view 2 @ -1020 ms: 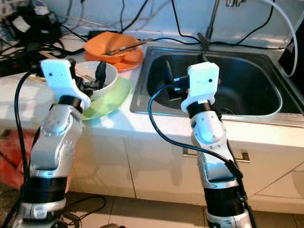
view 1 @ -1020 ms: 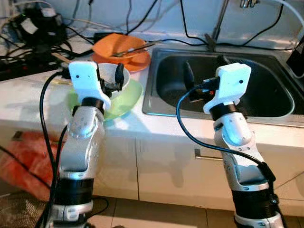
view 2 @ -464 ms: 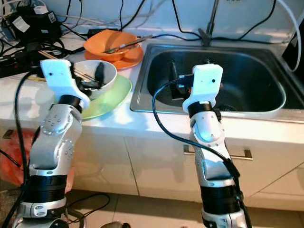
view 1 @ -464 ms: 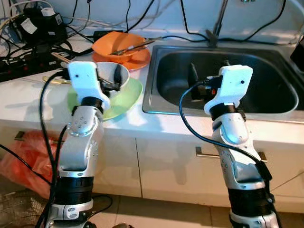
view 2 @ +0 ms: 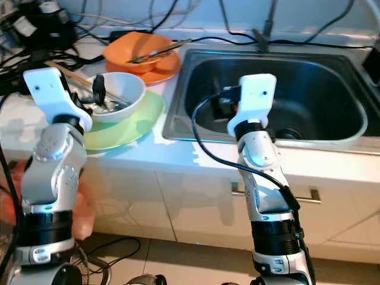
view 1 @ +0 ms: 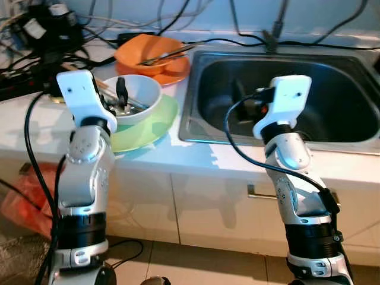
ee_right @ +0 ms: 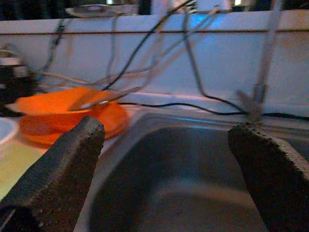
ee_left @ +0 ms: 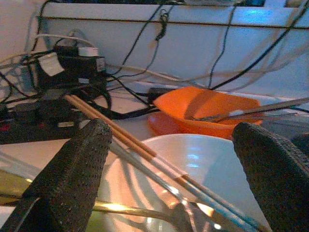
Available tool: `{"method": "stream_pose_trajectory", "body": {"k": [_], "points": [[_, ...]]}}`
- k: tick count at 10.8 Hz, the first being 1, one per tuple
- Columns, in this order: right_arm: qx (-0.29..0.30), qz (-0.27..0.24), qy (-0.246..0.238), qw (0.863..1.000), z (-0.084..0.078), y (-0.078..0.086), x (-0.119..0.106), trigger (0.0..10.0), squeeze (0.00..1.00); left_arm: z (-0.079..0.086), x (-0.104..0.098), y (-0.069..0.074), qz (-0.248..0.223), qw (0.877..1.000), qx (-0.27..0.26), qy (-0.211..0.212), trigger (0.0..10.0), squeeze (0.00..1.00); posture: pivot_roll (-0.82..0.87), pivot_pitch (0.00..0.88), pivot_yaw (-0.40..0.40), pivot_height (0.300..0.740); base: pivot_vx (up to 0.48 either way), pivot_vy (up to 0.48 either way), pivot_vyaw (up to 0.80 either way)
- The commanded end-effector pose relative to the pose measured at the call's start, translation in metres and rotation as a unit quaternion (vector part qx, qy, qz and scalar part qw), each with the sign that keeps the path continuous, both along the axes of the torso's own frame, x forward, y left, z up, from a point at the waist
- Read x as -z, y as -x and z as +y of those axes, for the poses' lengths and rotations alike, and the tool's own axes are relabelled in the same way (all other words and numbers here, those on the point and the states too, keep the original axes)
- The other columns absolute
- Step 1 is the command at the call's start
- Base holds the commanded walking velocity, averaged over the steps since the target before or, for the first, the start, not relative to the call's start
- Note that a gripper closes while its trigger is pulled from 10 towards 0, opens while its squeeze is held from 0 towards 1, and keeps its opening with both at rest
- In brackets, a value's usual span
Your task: Kitchen organization
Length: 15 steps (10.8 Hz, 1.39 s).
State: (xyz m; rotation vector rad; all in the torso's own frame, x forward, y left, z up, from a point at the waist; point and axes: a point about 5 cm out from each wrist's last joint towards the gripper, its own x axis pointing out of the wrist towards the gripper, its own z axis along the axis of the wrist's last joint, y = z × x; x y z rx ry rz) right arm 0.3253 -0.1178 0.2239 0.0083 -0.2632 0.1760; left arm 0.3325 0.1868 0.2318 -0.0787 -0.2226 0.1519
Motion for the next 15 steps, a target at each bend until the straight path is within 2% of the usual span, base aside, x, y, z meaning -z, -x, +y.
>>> {"method": "stream_pose_trajectory", "body": {"k": [1,2,3,5,6,7,8,9,10,11,14,15], "points": [[-0.016,0.007,-0.002,1.000,0.002,0.000,0.000,10.0,0.00,0.003,-0.004,-0.002,0.003,1.000,-0.006,0.007,10.0,0.00,0.10,0.104,0.054,0.740,0.000,0.000,0.00],[-0.008,-0.003,0.020,1.000,0.000,-0.001,-0.004,10.0,0.00,0.002,-0.007,-0.004,0.003,1.000,-0.007,0.011,10.0,0.00,0.10,0.103,0.056,0.740,0.000,0.000,0.00],[-0.023,-0.006,0.008,1.000,0.000,-0.002,-0.008,10.0,0.00,0.001,-0.008,-0.005,0.012,1.000,-0.002,0.027,10.0,0.00,0.10,0.097,0.058,0.740,0.000,0.000,0.00],[-0.035,0.003,-0.033,0.999,-0.002,-0.002,-0.015,10.0,0.00,-0.008,-0.017,-0.006,-0.003,0.999,0.011,0.030,10.0,0.00,0.09,0.093,0.065,0.740,0.000,0.000,0.00],[-0.069,0.003,-0.019,0.997,0.000,0.003,-0.018,10.0,0.00,-0.011,-0.024,0.000,-0.027,0.999,0.020,0.036,10.0,0.00,0.08,0.122,0.060,0.740,0.000,0.000,0.00],[-0.130,0.001,-0.004,0.992,0.002,0.009,-0.022,10.0,0.00,-0.009,-0.031,0.009,-0.055,0.998,0.015,0.032,10.0,0.00,0.07,0.137,0.060,0.740,0.000,0.000,0.00],[-0.195,0.010,0.025,0.980,-0.002,0.018,-0.018,10.0,0.00,0.001,-0.032,0.018,-0.073,0.997,-0.015,0.014,10.0,0.00,0.07,0.145,0.056,0.740,0.000,0.000,0.00],[-0.209,0.014,0.028,0.977,-0.008,0.020,-0.018,10.0,0.00,0.007,-0.030,0.020,-0.070,0.997,-0.035,0.007,10.0,0.00,0.08,0.147,0.055,0.740,0.000,0.000,0.00],[-0.228,0.019,0.051,0.972,-0.016,0.021,-0.017,10.0,0.00,0.016,-0.027,0.022,-0.062,0.996,-0.056,0.006,10.0,0.00,0.08,0.146,0.053,0.740,0.000,0.000,0.00],[-0.274,0.028,0.092,0.957,-0.017,0.026,-0.017,10.0,0.00,0.023,-0.028,0.026,-0.062,0.995,-0.072,-0.006,10.0,0.00,0.09,0.145,0.054,0.740,0.000,0.000,0.00],[-0.289,0.042,0.116,0.949,-0.020,0.029,-0.008,10.0,0.00,0.048,-0.021,0.040,-0.047,0.989,-0.138,-0.006,10.0,0.00,0.11,0.152,0.052,0.740,0.000,0.000,0.00],[-0.300,0.044,0.115,0.946,-0.018,0.030,-0.008,10.0,0.00,0.050,-0.019,0.041,-0.041,0.989,-0.146,-0.002,10.0,0.00,0.11,0.152,0.050,0.740,0.000,0.000,0.00]]}}
